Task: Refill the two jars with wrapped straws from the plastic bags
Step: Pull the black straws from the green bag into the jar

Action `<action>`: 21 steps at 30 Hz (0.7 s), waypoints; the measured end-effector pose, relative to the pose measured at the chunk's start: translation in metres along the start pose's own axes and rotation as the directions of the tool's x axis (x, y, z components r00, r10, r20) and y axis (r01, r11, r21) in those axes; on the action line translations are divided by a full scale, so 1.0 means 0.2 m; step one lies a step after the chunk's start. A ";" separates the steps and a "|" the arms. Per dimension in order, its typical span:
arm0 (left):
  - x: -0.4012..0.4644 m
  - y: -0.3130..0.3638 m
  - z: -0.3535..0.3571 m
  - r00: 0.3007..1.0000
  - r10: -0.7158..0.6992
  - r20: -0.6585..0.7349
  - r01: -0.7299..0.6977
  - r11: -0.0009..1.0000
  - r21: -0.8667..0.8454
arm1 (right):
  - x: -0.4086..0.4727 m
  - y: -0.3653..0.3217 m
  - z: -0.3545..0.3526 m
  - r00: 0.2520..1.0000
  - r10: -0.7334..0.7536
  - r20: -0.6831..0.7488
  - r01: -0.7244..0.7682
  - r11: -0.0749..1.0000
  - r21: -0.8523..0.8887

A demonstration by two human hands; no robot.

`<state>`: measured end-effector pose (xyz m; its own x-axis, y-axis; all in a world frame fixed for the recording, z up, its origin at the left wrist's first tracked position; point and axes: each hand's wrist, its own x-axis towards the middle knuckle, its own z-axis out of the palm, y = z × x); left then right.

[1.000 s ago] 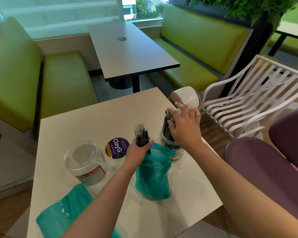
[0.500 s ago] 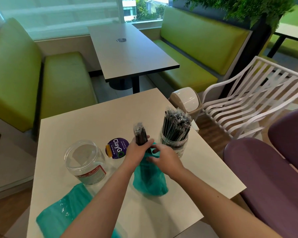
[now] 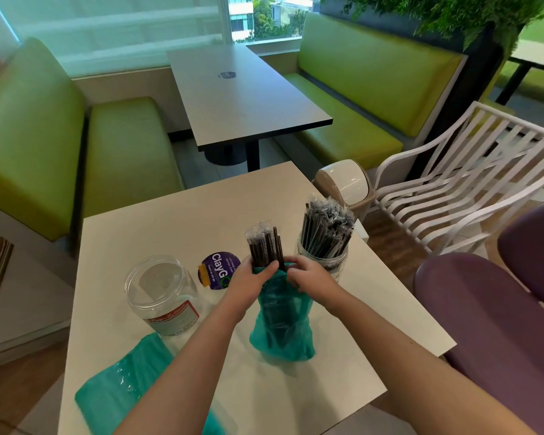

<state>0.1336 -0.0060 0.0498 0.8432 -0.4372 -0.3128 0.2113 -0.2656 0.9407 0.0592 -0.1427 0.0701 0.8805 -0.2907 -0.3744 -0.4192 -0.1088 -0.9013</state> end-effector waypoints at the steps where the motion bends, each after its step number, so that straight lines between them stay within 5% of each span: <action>1: 0.00 0.00 0.00 1.000 0.007 -0.001 -0.007 1.000 0.012 | 0.00 -0.01 0.00 1.000 0.016 -0.010 -0.015 0.998 0.055; 21: -0.01 0.03 0.02 0.998 0.064 0.010 -0.064 0.997 0.046 | 0.02 -0.01 -0.04 0.994 -0.078 -0.072 0.083 0.994 0.066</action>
<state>0.1306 -0.0102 0.0553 0.8498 -0.4623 -0.2534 0.1334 -0.2765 0.9517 0.0627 -0.1515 0.0727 0.8924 -0.3486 -0.2866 -0.3295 -0.0694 -0.9416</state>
